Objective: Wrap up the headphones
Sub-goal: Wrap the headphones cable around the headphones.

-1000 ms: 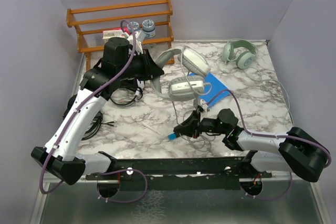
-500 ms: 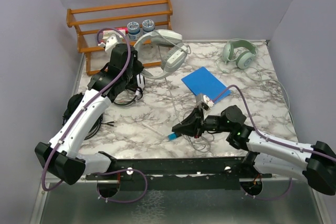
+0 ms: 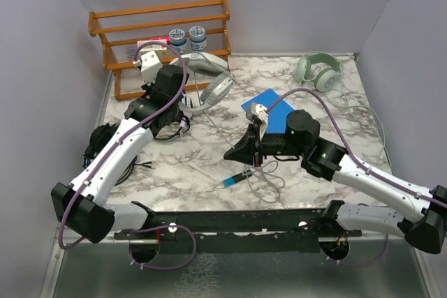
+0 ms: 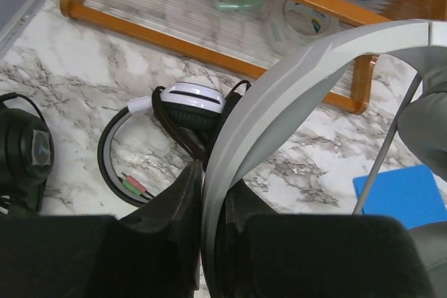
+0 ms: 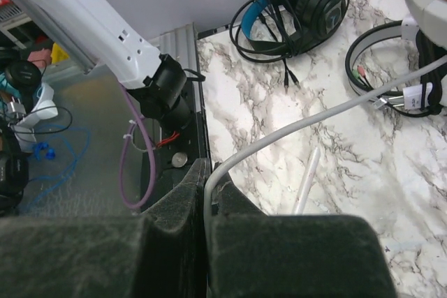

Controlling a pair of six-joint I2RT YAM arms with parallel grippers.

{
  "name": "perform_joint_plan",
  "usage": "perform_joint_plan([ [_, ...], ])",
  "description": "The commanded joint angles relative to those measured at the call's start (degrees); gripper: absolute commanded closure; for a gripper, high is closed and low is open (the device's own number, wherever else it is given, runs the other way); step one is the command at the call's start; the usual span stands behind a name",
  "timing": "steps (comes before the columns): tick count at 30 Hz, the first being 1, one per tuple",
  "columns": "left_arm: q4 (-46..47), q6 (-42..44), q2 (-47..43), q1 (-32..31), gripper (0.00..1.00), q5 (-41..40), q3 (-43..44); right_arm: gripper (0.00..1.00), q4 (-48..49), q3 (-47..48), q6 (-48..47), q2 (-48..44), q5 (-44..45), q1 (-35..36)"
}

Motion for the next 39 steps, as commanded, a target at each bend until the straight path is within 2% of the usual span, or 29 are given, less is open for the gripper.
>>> perform_joint_plan([
  [1, 7.4, 3.55, -1.68, 0.64, 1.0, -7.01, -1.54, 0.98, -12.26, 9.09, -4.94, 1.47, -3.83, 0.64],
  [5, 12.41, 14.39, -1.9, 0.43, 1.0, -0.07, -5.1, 0.98, -18.46, 16.85, -7.65, 3.89, -1.88, 0.64],
  [8, 16.04, 21.79, -3.14, -0.1, 1.0, 5.1, -8.25, 0.99, -23.06, 21.99, -10.7, 5.69, 4.71, 0.64],
  [13, 20.58, 36.78, -8.1, -0.8, 1.0, 19.44, -14.02, 0.99, -30.55, 28.76, -15.91, 8.91, 18.35, 0.64],
  [18, 18.56, 52.57, -13.08, -1.83, 1.0, 27.75, -17.8, 0.99, -38.0, 34.53, -20.57, 12.35, 30.34, 0.64],
  [24, 12.64, 65.86, -17.59, -2.77, 1.0, 38.25, -19.83, 0.99, -39.71, 35.86, -23.51, 13.89, 39.76, 0.63],
  [28, 9.67, 68.09, -18.62, -3.04, 1.0, 44.38, -19.73, 0.99, -38.71, 34.95, -22.84, 14.91, 45.07, 0.6],
  [34, 6.43, 64.79, -18.74, -3.14, 1.0, 52.28, -18.21, 0.99, -35.55, 30.86, -20.36, 15.9, 52.36, 0.51],
  [37, 6.09, 62.4, -19.05, -3.15, 1.0, 52.96, -18.09, 0.87, -32.63, 27.88, -18.6, 14.84, 52.81, -0.44],
  [39, 6.02, 60.29, -19.11, -3.15, 1.0, 53.14, -17.8, 0.87, -29.9, 25.15, -18.28, 13.25, 49.34, -1.57],
])
